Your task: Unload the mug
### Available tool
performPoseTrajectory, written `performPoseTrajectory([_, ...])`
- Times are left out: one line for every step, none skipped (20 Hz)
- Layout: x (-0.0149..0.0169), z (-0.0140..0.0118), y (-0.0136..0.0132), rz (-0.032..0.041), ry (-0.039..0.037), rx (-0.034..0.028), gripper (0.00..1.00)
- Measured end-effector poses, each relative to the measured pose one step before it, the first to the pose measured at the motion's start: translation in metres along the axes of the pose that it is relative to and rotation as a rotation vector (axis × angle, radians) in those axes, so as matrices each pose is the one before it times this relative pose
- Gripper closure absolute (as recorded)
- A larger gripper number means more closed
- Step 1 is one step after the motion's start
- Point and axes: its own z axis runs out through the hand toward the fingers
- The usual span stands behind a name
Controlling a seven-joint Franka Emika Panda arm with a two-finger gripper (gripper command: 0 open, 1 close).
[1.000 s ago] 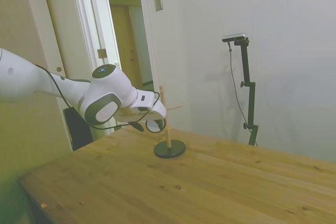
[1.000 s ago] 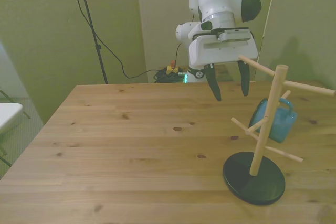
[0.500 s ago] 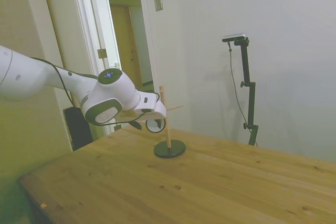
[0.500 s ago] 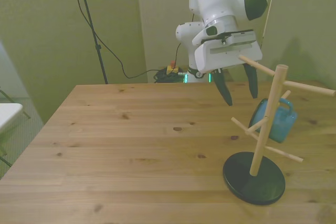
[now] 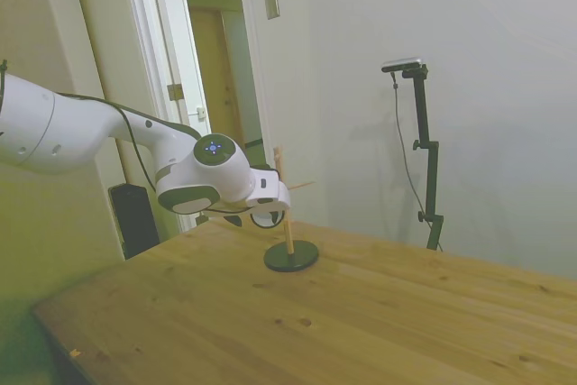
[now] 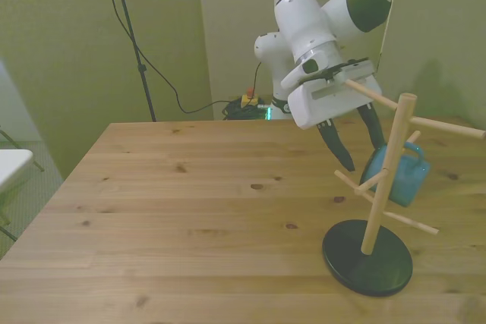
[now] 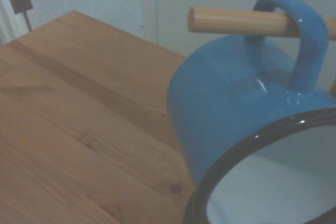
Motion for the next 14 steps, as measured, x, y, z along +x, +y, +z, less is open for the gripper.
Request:
performPoseTrajectory([-0.00057,0.00258,0.00085,-0.01428,-0.00439,0.01499,0.0])
performPoseTrajectory([-0.00061,0.00235,0.00044,-0.01638,-0.00343,0.01738,0.0])
performPoseTrajectory([-0.00051,0.0022,0.00028,-0.02021,-0.00119,0.01817,0.0])
performPoseTrajectory([-0.00017,0.00191,0.00061,-0.02026,0.00251,0.01577,0.0])
performPoseTrajectory([0.0001,0.00199,0.00072,-0.02001,0.0048,0.01749,0.0])
performPoseTrajectory([0.00025,0.00172,0.00094,-0.02117,0.00932,0.01738,0.0])
performPoseTrajectory([0.00024,0.00187,0.00118,-0.01882,0.0113,0.0163,0.0])
performPoseTrajectory([0.00029,0.00173,0.001,-0.01798,0.01169,0.01779,0.0])
performPoseTrajectory([0.0004,0.00199,0.00115,-0.01594,0.01049,0.01531,0.0])
performPoseTrajectory([0.00005,0.00221,0.00081,-0.01358,0.00476,0.01632,0.0])
performPoseTrajectory([-0.00041,0.00265,0.00096,-0.01111,-0.00018,0.01152,0.0])
performPoseTrajectory([-0.00093,0.00252,0.001,-0.00772,-0.00248,0.00737,0.0])
performPoseTrajectory([-0.00118,0.00242,0.0009,-0.00758,-0.00441,0.00428,0.0])
performPoseTrajectory([-0.001,0.00205,0.00024,-0.00528,-0.00541,0.00635,0.0])
